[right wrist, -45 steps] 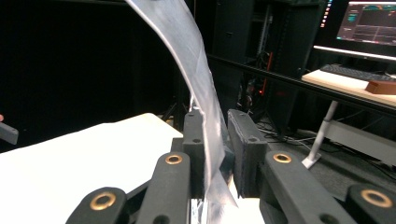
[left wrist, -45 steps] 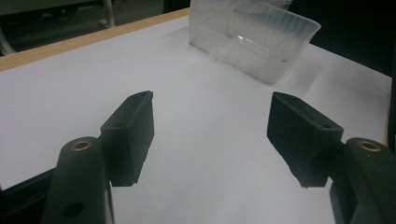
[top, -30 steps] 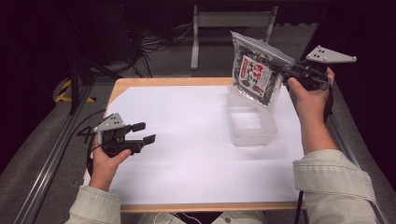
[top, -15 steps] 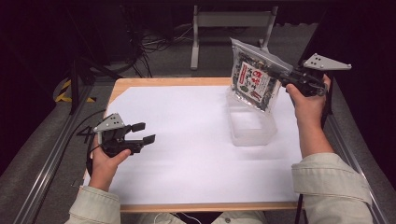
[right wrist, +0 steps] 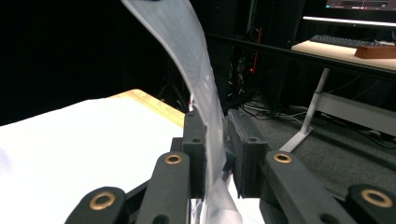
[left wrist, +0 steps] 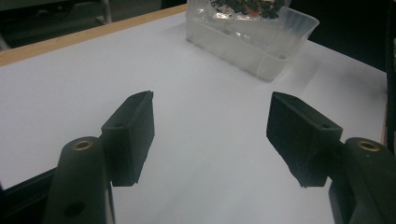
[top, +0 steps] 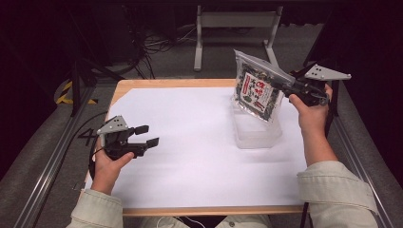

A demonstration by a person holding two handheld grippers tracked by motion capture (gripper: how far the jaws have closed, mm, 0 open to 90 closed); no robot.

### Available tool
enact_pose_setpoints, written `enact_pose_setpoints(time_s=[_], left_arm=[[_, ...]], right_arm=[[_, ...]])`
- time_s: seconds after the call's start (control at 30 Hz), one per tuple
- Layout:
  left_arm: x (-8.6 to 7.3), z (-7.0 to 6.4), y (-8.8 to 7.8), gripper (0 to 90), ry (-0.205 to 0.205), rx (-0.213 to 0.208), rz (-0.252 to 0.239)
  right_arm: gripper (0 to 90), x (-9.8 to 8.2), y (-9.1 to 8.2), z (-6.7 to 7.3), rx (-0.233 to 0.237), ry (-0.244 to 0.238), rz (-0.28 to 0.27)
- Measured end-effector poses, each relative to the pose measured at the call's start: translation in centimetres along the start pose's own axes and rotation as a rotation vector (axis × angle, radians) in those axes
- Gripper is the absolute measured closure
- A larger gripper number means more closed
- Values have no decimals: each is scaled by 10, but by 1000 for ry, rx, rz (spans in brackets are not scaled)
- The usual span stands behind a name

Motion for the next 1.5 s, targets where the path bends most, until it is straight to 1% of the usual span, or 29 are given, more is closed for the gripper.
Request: enact_pose_setpoints(time_s=[0.07, 0.17, 0.27, 0.3, 0.47, 0.63, 0.83, 0.93, 0.97, 1.1, 1.17, 1.33, 1.5], left_arm=[[0, 0, 0, 334, 1, 0, -1], [0, 1, 0, 334, 3, 4, -4], [-1, 1, -1, 334, -5, 2, -6], [-1, 1, -1, 334, 0, 4, -5], [-1, 1, 0, 334, -4, 2, 1], [-1, 1, 1, 334, -6, 3, 3], [-2, 2, 1, 333, -1, 6, 5], [-2, 2, 1, 333, -2, 4, 7], [-2, 1, 1, 333, -11, 3, 2], [-2, 2, 1, 333, -7, 6, 3], [-2, 1, 1, 333, -4, 4, 5], [-2, 2, 2, 333, -2, 5, 7], [-2, 2, 2, 333, -2, 5, 7]], right_arm=[[770, -3, 1, 1, 0, -3, 5], [771, -6, 1, 0, -5, 9, 6], [771, -7, -1, -2, -14, 3, 4], [771, -8, -2, -3, -21, 1, 11], [771, -11, -3, -4, -21, 8, 18], [771, -14, -3, -5, -30, 2, 28], [772, -17, -5, -7, -36, 7, 52], [773, -17, -6, -7, -38, 3, 60], [773, -18, -6, -6, -40, -5, 70], [773, -18, -7, -5, -40, -10, 81], [773, -19, -7, -6, -39, -3, 90], [773, -20, -7, -6, -39, -3, 99], [774, -21, -7, -6, -49, -16, 120]])
Point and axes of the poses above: each handheld gripper's, and its own axes: y roughly forward along the jaws, x roughly out of its top, z roughly to its left, the point moved 5 cm from there along y, roughly forward along the jaws, and after that the axes turned 13 degrees about -x, right-handed, at the moved point
